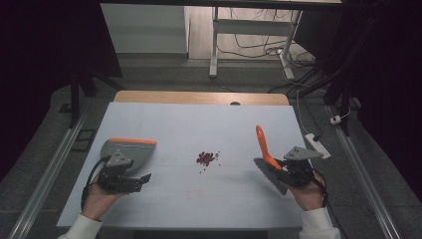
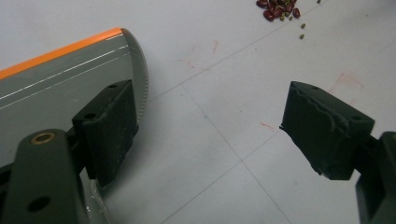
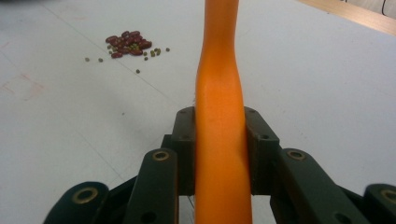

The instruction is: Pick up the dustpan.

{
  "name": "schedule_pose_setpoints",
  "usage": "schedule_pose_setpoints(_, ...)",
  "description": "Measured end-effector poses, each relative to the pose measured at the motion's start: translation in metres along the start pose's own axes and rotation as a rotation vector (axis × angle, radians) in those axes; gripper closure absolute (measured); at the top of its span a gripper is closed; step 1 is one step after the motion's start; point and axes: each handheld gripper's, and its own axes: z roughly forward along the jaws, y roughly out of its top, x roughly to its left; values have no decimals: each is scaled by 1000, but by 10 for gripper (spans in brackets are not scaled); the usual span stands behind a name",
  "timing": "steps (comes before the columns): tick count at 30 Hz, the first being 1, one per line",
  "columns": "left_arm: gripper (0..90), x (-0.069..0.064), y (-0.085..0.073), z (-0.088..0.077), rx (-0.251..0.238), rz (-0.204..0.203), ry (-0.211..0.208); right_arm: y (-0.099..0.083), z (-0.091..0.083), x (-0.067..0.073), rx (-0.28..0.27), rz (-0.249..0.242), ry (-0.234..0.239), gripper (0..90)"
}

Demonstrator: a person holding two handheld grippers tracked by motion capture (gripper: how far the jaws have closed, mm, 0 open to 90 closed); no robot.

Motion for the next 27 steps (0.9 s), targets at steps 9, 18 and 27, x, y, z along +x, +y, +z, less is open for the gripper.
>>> schedule_pose_setpoints(9,188,-4,14,-10,-8,0,24,0,-3,-2,-12,6,6,699)
schedule_pose_setpoints(18,207,-4,16,-25,7,-45,44,0,0,1,4,-2,4,699)
schedule_pose_setpoints(27,200,8,10,-36,69,-126,78,2,-2,2,-3,-12,8,699)
